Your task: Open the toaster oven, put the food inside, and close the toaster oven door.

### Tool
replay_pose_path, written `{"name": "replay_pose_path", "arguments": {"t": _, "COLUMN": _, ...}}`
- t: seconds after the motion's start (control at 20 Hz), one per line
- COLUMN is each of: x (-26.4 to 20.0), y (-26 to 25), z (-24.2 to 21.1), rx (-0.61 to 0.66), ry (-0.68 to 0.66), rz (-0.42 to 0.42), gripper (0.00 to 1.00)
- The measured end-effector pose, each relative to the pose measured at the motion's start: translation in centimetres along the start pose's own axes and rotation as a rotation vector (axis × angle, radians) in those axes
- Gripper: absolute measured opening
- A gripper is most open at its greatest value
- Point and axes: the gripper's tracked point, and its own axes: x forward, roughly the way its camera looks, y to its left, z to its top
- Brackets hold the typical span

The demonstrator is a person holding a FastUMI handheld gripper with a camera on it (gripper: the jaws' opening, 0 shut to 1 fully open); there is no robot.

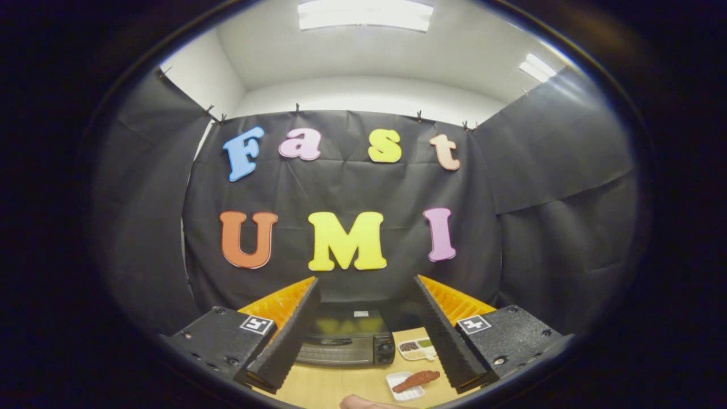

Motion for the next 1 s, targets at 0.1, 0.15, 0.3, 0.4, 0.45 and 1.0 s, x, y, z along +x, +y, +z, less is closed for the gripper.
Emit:
{"name": "replay_pose_path", "arguments": {"t": 0.1, "x": 2.2, "y": 0.6, "z": -1.0, "rx": 0.0, "ry": 0.015, "rz": 0.001, "gripper": 1.0}}
{"name": "replay_pose_path", "arguments": {"t": 0.15, "x": 3.4, "y": 1.1, "z": -1.5, "rx": -0.004, "ry": 0.019, "rz": 0.011, "gripper": 1.0}}
{"name": "replay_pose_path", "arguments": {"t": 0.3, "x": 7.6, "y": 2.7, "z": -4.5, "rx": -0.013, "ry": 0.066, "rz": 0.043, "gripper": 1.0}}
{"name": "replay_pose_path", "arguments": {"t": 0.4, "x": 10.7, "y": 3.6, "z": -7.5, "rx": -0.006, "ry": 0.133, "rz": 0.057, "gripper": 1.0}}
{"name": "replay_pose_path", "arguments": {"t": 0.45, "x": 12.0, "y": 4.3, "z": -9.3, "rx": 0.001, "ry": 0.174, "rz": 0.066, "gripper": 1.0}}
{"name": "replay_pose_path", "arguments": {"t": 1.0, "x": 20.9, "y": 7.3, "z": -27.1, "rx": 0.051, "ry": 0.565, "rz": 0.072, "gripper": 1.0}}
